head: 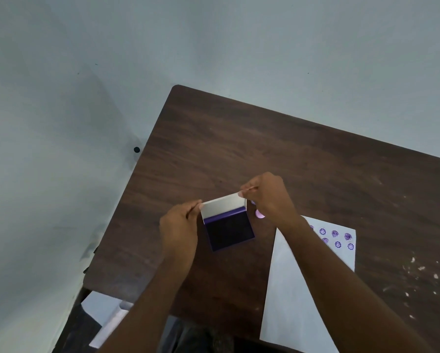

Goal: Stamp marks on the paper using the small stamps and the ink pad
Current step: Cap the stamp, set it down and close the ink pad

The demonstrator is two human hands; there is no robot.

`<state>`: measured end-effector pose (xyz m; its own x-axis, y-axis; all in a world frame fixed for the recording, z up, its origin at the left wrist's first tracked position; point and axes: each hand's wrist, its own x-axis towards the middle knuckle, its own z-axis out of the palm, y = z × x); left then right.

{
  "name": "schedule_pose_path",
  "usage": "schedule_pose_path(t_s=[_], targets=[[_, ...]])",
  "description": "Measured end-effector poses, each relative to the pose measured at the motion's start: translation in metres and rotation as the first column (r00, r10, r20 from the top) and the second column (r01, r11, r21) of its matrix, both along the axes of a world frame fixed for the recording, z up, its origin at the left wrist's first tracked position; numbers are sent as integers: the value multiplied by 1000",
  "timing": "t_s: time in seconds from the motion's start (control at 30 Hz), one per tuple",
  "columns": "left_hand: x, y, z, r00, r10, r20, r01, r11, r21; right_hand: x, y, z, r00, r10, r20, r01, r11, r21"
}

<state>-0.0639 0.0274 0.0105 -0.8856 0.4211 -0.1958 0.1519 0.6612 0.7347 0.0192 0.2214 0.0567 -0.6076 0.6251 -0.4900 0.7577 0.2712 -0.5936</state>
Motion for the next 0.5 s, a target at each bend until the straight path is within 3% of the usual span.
schedule_pose_path(t_s=[0.1,0.2,0.33,0.43,0.5], targets=[[8,-14,0,973,-171,-157,167,985,-37,8,5,4,992,111,59,-111,994,-4],[18,-33,-10,879,-347,-328,370,929,10,14,8,7,924,311,220,-320,948,2],[33,-47,-23,818,-417,-396,457,890,7,8,-5,1,718,605,344,-675,727,129],[42,-50,-31,764,-455,-457,505,863,-16,2,-23,-17,542,722,431,-825,555,107],[43,-54,-36,719,-523,-457,549,831,-87,2,-31,-30,481,745,462,-866,487,115]])
